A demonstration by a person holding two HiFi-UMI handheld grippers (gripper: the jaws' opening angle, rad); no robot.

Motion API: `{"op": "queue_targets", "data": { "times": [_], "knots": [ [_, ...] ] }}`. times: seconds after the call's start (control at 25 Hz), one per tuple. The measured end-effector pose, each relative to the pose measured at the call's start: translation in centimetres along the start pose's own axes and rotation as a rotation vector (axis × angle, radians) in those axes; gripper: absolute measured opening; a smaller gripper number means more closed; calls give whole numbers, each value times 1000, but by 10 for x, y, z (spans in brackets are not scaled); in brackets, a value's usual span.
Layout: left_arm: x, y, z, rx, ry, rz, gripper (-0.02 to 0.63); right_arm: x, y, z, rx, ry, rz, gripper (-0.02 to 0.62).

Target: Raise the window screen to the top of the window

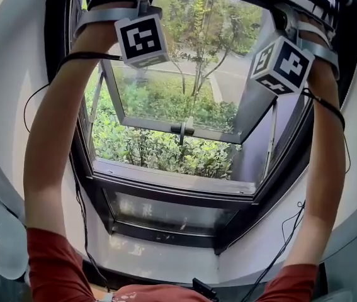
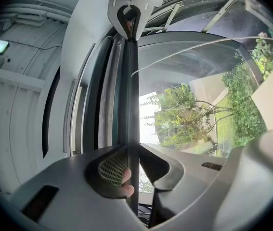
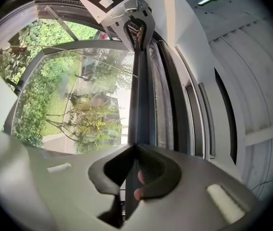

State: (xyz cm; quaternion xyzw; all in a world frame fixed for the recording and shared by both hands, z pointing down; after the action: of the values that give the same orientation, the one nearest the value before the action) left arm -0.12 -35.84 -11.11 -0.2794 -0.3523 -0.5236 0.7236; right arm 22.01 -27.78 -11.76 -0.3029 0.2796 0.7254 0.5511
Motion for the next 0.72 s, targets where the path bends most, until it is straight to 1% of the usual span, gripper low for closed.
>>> {"op": "queue_targets", "data": {
  "times": [0.12, 0.28, 0.52, 0.72],
  "knots": [
    [-18, 0, -16, -5, 86, -6, 80, 13, 1, -14, -16, -27, -1, 37],
    [-32, -2, -31, -25, 87, -14, 80, 24, 4, -32, -29, -54, 2, 37],
    [-50, 2, -47, -43, 111, -12, 80, 39, 3, -48, -51, -92, 34, 38],
    [-61, 2, -56, -57, 127, 5, 80, 46, 4, -57, -48, -138, 54, 40]
  ]
}}
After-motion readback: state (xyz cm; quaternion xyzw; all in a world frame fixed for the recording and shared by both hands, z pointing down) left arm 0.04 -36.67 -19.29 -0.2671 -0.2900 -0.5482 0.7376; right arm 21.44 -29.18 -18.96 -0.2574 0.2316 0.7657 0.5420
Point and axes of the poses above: the fingertips, and each gripper's own axes: z backward along the fingers, x to its right, y out of its top, the point moved 10 cm from there along z, backward along the fingers, and after that the axes turned 4 degrees about -y, right-handed, at the moved point
